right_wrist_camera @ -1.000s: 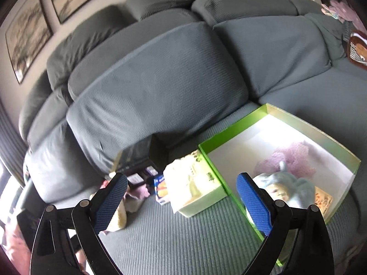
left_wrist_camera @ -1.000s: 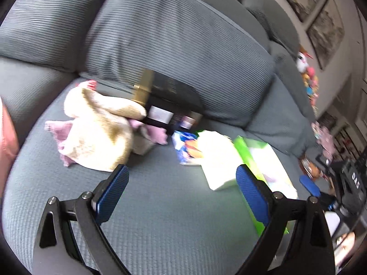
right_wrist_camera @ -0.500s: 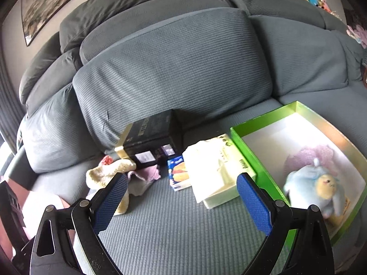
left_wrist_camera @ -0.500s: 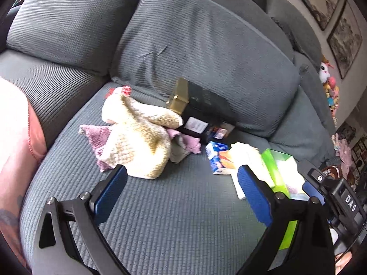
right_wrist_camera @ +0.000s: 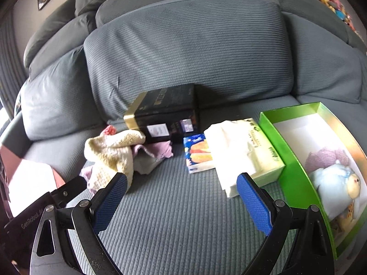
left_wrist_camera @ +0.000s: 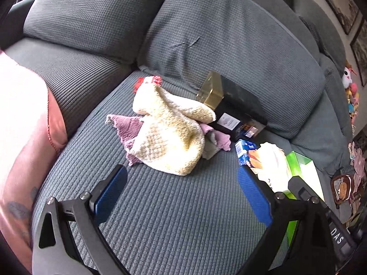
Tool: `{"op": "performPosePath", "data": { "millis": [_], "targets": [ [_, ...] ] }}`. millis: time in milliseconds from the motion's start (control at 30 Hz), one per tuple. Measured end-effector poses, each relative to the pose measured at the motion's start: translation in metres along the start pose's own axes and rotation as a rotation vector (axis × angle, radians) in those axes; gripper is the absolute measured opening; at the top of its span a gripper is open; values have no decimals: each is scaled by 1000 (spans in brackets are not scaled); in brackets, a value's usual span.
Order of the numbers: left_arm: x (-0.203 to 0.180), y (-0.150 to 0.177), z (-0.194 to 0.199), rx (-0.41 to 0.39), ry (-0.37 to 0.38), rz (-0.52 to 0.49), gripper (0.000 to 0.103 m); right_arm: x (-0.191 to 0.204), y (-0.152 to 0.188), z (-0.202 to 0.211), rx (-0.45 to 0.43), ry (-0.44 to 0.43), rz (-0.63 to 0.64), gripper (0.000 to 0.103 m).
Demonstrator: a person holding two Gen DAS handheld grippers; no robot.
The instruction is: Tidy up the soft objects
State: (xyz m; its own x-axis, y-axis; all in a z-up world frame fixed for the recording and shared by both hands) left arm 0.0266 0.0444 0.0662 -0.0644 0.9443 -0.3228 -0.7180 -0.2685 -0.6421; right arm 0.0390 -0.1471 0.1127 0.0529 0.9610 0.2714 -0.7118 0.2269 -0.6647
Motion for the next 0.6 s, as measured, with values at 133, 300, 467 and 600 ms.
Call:
{"op": "performPosePath", "data": {
  "millis": [133,300,467,600],
  "targets": [
    [4,2,-3,21,-12,18,96,5,3,-3,14,-9,12,97],
    [8,2,-3,25,-11,35,96,6,6,-8,40,-18,1,97],
    [10,3,-3,34,8,55,96,6,7,-9,45,-11,2,97],
    [11,4,-4,39,1,60,96,7,7,-10,47,-6,4,97]
  ]
}}
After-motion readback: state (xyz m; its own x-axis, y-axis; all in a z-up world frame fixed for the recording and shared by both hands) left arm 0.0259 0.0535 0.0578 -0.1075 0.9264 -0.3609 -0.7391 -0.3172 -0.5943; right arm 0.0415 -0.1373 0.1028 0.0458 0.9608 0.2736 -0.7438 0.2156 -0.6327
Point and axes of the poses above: each gripper's, at about its wrist camera, not at the fingertips, and z roughly against the way its jaws point, x to its left, y to its underside, the point moved 5 cm from there along -z, roughly the way its jaws point, and after that the axes turned 8 degrees about -z, right-handed, at the moved point
